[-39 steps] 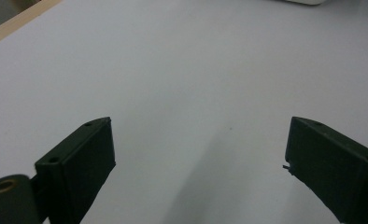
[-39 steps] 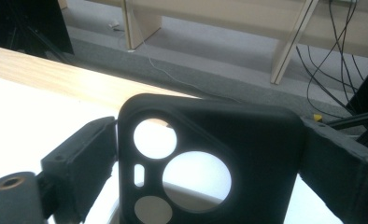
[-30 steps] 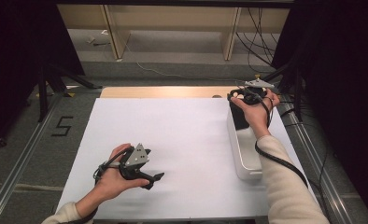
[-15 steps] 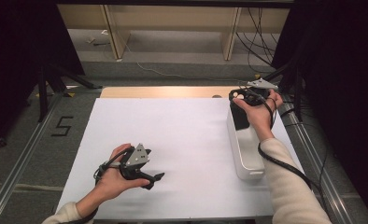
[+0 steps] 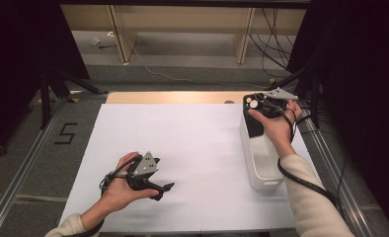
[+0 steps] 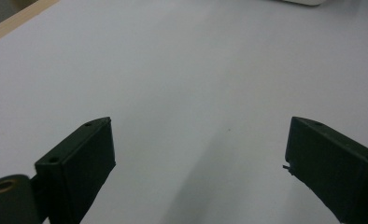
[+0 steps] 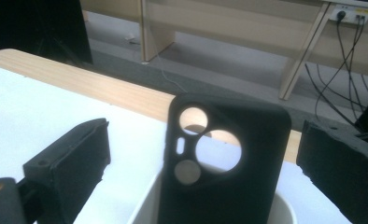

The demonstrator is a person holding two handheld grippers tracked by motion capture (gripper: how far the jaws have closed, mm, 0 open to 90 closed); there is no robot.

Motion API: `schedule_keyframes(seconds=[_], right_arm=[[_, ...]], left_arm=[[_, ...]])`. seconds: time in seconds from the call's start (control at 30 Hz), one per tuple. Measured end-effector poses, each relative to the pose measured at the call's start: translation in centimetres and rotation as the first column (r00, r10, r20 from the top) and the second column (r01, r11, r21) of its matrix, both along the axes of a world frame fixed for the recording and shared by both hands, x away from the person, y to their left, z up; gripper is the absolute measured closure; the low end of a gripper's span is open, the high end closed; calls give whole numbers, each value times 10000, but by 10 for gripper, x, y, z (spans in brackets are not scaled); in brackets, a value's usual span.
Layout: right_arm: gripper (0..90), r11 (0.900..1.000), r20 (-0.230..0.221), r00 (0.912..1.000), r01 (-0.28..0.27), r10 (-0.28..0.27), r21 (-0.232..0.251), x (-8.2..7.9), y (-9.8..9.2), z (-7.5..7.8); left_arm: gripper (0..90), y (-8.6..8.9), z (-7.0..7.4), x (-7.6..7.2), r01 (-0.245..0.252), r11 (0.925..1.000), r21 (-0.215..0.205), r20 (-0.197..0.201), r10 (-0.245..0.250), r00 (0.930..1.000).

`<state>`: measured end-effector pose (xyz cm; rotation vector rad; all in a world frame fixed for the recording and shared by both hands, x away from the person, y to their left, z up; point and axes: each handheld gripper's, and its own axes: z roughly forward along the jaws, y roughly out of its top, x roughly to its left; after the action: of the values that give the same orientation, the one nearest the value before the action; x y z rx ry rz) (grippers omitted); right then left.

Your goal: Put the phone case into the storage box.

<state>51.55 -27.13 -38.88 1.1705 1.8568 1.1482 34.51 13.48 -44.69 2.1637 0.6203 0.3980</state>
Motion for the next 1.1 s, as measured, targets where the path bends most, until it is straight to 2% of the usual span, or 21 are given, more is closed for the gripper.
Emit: schedule_keyframes(seconds=[0.5,0.6,1.1], right_arm=[[49,9968,-16,9979,-649,650,471,-24,0,4],[53,9936,-56,9958,-910,916,675,-30,1,4],[58,9781,74,9824,-1867,1869,920,-53,12,6]], left_arm=[[80,0,0,0,-20,10000,-49,2,20,10000],[80,0,0,0,-23,10000,-42,12,23,10000],[80,2,1,0,-106,9999,-46,13,106,9999]])
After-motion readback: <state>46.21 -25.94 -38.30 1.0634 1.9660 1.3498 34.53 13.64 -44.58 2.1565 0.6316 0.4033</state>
